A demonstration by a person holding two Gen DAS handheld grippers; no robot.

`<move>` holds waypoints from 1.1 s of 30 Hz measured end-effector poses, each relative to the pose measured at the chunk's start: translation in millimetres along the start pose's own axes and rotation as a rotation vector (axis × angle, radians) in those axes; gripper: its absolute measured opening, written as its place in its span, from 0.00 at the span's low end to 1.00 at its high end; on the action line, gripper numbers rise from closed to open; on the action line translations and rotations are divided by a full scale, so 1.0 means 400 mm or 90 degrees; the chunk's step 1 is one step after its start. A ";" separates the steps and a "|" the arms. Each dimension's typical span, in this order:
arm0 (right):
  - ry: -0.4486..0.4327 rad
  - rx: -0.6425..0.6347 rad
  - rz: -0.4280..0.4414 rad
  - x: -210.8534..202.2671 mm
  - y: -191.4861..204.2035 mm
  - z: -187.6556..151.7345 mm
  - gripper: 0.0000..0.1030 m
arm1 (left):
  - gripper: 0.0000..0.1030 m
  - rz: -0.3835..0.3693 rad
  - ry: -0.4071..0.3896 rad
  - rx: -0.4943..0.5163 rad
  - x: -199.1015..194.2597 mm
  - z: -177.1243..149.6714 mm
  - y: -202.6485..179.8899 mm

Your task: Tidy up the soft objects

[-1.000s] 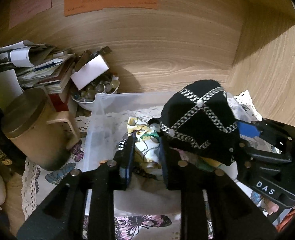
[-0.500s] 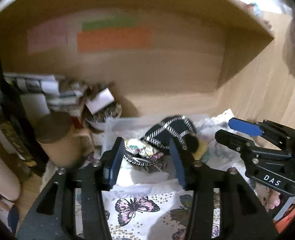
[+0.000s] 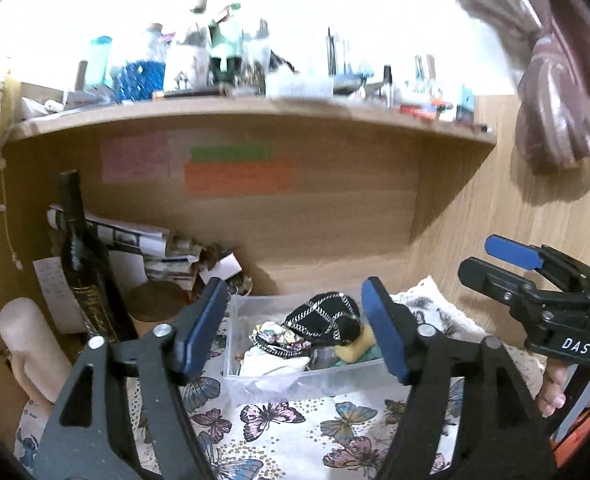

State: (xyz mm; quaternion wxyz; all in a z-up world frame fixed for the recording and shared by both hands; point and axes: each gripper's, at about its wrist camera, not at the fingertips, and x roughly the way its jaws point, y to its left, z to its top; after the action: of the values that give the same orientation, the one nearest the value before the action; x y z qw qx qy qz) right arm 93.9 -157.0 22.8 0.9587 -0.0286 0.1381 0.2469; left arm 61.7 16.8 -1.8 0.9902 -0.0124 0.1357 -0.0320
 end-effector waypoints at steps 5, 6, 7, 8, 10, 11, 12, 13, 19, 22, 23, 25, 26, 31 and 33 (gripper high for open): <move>-0.024 0.017 0.001 -0.039 -0.003 0.001 0.84 | 0.94 0.007 -0.024 -0.004 -0.043 0.003 -0.007; -0.024 0.019 0.004 -0.041 -0.002 0.000 0.85 | 0.96 0.008 -0.029 -0.005 -0.050 0.001 -0.009; -0.023 0.019 0.005 -0.042 -0.001 -0.001 0.86 | 0.98 0.009 -0.031 -0.006 -0.056 0.000 -0.011; -0.024 0.021 0.002 -0.050 -0.002 -0.003 0.92 | 0.98 0.009 -0.034 -0.006 -0.062 -0.001 -0.012; -0.032 0.022 -0.007 -0.062 -0.001 -0.008 1.00 | 0.99 0.009 -0.036 -0.005 -0.065 -0.005 -0.014; -0.034 0.021 -0.009 -0.064 0.000 -0.009 1.00 | 0.99 0.011 -0.037 -0.004 -0.067 -0.006 -0.015; -0.034 0.021 -0.009 -0.066 0.001 -0.010 1.00 | 1.00 0.014 -0.038 -0.004 -0.069 -0.007 -0.016; -0.035 0.021 -0.009 -0.068 0.002 -0.012 1.00 | 1.00 0.017 -0.039 -0.003 -0.070 -0.008 -0.016; -0.038 0.018 -0.012 -0.076 0.006 -0.013 1.00 | 1.00 0.024 -0.044 -0.006 -0.075 -0.012 -0.016; -0.037 0.018 -0.013 -0.076 0.011 -0.014 1.00 | 1.00 0.030 -0.048 -0.003 -0.079 -0.013 -0.016; -0.036 0.017 -0.013 -0.076 0.011 -0.013 1.00 | 1.00 0.031 -0.049 -0.002 -0.080 -0.013 -0.017; -0.037 0.017 -0.012 -0.076 0.014 -0.014 1.00 | 1.00 0.030 -0.051 0.000 -0.081 -0.012 -0.017; -0.037 0.016 -0.013 -0.076 0.015 -0.014 1.00 | 1.00 0.031 -0.051 0.000 -0.081 -0.011 -0.018; -0.039 0.013 -0.014 -0.076 0.023 -0.017 1.00 | 1.00 0.034 -0.053 0.000 -0.082 -0.012 -0.018; -0.039 0.013 -0.014 -0.076 0.023 -0.016 1.00 | 1.00 0.034 -0.053 0.000 -0.082 -0.012 -0.017</move>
State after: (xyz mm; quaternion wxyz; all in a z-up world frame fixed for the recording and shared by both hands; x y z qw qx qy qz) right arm 62.3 -163.9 25.2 0.9655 -0.0128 0.1107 0.2355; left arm 28.5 12.1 2.6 0.9955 -0.0099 0.0944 -0.0051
